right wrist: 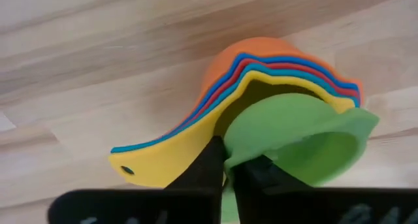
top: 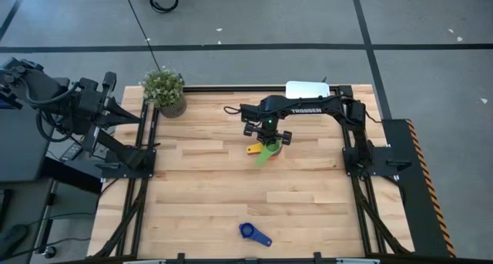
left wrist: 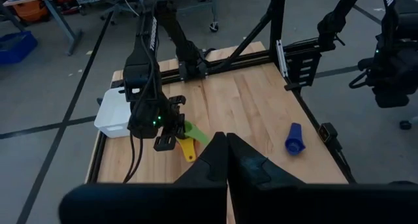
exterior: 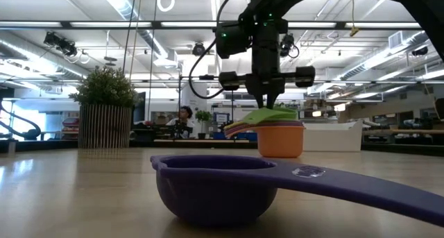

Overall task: Nest measuring cups in basket
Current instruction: Stack the green measuring cup on top of the yellow measuring cup

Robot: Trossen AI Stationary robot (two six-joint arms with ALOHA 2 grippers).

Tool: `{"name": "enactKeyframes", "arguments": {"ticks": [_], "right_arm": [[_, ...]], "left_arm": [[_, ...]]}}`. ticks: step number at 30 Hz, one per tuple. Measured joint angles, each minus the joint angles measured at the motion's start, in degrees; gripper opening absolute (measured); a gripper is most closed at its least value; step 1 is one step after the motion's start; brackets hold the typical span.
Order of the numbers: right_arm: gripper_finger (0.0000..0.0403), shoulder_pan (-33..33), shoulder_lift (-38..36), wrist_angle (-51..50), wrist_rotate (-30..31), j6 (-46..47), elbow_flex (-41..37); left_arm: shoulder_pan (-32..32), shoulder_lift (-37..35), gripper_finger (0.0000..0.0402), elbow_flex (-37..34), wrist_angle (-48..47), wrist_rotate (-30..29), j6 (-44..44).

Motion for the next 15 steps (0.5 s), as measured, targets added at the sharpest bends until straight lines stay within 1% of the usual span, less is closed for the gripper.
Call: {"name": "enactKeyframes", "arguments": {"ticks": [2, 4, 7, 12, 15], "right_arm": [[0.0018, 0.00, 0.00, 0.16, -0.02, -0.29, 0.00], [0.0023, 0.00, -0.02, 0.37, -0.28, -1.44, 0.00], [0.0048, -0.23, -0.04, 0.62, -2.23, -4.06, 0.00], [0.0094, -1.18, -0.07, 0.58, -7.71, -6.21, 0.00], [0.0106, -1.44, -0.09, 0.56, -7.78, -6.23, 0.01]], "left_arm": [[0.00, 0.00, 0.0002, 0.00, 0.00, 0.00, 0.00], [0.00, 0.00, 0.0002, 0.00, 0.00, 0.00, 0.08], [0.00, 0.00, 0.0002, 0.00, 0.00, 0.00, 1.75], [-0.02, 0.00, 0.0002, 0.00, 0.00, 0.00, 2.39], [0.00, 0.00, 0.0002, 0.00, 0.00, 0.00, 3.16]]}}
